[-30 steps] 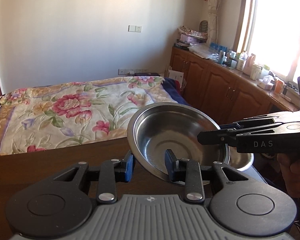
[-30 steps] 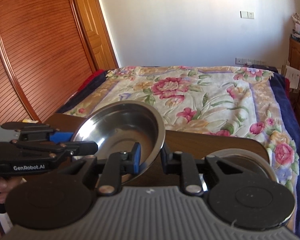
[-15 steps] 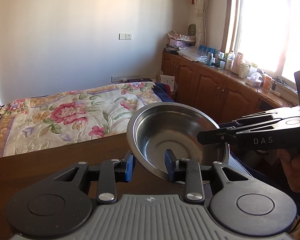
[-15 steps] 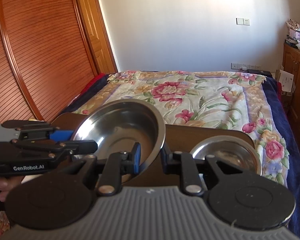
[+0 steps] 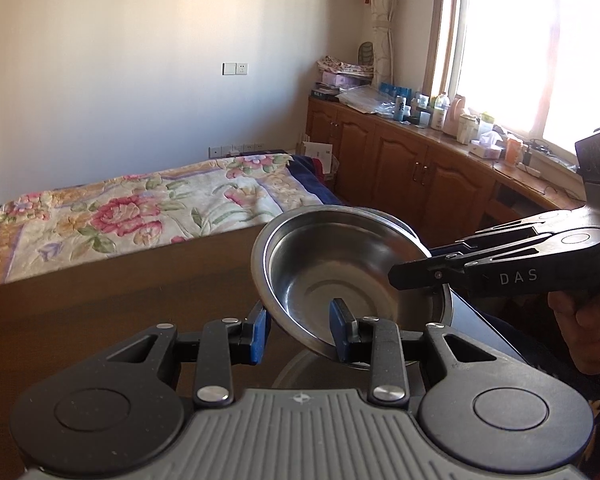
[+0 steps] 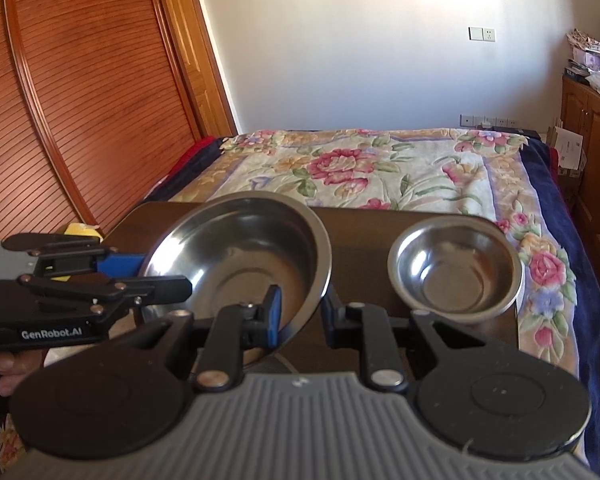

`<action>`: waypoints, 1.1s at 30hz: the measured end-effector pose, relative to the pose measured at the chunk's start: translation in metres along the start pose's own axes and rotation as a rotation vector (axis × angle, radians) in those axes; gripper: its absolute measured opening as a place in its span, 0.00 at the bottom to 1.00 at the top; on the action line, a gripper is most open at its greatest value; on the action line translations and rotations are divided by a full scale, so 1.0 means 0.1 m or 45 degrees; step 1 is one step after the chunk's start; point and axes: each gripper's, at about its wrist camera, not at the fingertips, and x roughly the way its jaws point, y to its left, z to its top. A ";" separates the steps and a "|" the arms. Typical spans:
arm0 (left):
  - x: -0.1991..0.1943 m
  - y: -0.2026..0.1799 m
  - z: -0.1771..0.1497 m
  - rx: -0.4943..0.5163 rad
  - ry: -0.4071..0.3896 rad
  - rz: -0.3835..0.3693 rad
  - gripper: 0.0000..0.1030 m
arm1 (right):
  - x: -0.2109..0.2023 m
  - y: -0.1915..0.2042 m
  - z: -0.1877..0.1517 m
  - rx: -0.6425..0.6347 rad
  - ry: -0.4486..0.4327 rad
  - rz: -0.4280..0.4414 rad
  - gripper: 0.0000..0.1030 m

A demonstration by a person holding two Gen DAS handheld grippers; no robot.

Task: Organize plates and bowls

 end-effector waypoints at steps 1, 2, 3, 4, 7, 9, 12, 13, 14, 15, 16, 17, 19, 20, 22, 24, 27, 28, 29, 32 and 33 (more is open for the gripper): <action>-0.02 -0.01 -0.04 -0.003 0.001 -0.003 0.34 | -0.01 0.01 -0.03 0.000 0.003 0.001 0.22; -0.03 -0.01 -0.08 -0.005 0.002 -0.006 0.34 | -0.03 0.04 -0.06 -0.001 0.003 0.000 0.22; -0.04 -0.01 -0.11 -0.006 0.005 -0.008 0.34 | -0.05 0.07 -0.10 -0.002 0.005 -0.001 0.22; -0.05 -0.03 -0.14 -0.008 0.009 -0.011 0.34 | -0.06 0.08 -0.13 -0.004 0.008 0.000 0.22; -0.10 -0.06 -0.23 -0.001 0.015 -0.017 0.34 | -0.09 0.13 -0.21 -0.011 0.018 0.005 0.22; -0.13 -0.08 -0.29 0.012 0.018 -0.019 0.34 | -0.11 0.15 -0.28 -0.010 0.021 0.009 0.22; -0.17 -0.11 -0.37 0.016 0.024 -0.026 0.34 | -0.12 0.18 -0.38 0.000 0.030 0.016 0.23; -0.19 -0.12 -0.41 0.017 0.026 -0.030 0.34 | -0.12 0.18 -0.42 0.005 0.033 0.021 0.23; -0.20 -0.13 -0.44 0.015 0.030 -0.031 0.34 | -0.12 0.18 -0.45 0.008 0.035 0.028 0.23; -0.20 -0.13 -0.47 0.013 0.034 -0.031 0.34 | -0.12 0.19 -0.48 0.008 0.037 0.033 0.23; -0.21 -0.13 -0.50 0.013 0.039 -0.031 0.34 | -0.12 0.21 -0.50 0.010 0.040 0.035 0.22; -0.21 -0.13 -0.54 0.012 0.046 -0.030 0.34 | -0.13 0.22 -0.53 0.010 0.043 0.038 0.22; -0.21 -0.13 -0.60 0.012 0.057 -0.030 0.34 | -0.14 0.25 -0.57 0.001 0.048 0.041 0.22; -0.21 -0.14 -0.62 0.016 0.061 -0.028 0.34 | -0.15 0.27 -0.59 -0.007 0.049 0.042 0.22; -0.20 -0.16 -0.66 0.035 0.070 -0.020 0.34 | -0.17 0.30 -0.63 -0.031 0.049 0.036 0.22; -0.18 -0.18 -0.68 0.061 0.075 -0.012 0.34 | -0.18 0.34 -0.67 -0.060 0.048 0.021 0.22; -0.17 -0.20 -0.73 0.087 0.077 -0.007 0.34 | -0.19 0.36 -0.75 -0.082 0.048 0.003 0.22; -0.16 -0.21 -0.73 0.094 0.078 -0.006 0.34 | -0.18 0.36 -0.76 -0.082 0.047 -0.002 0.22; -0.16 -0.21 -0.73 0.101 0.079 -0.005 0.34 | -0.17 0.35 -0.76 -0.080 0.049 -0.006 0.22; -0.14 -0.22 -0.74 0.116 0.079 0.000 0.34 | -0.17 0.35 -0.80 -0.092 0.046 -0.031 0.21; -0.13 -0.22 -0.75 0.115 0.079 -0.001 0.34 | -0.17 0.36 -0.81 -0.102 0.042 -0.040 0.21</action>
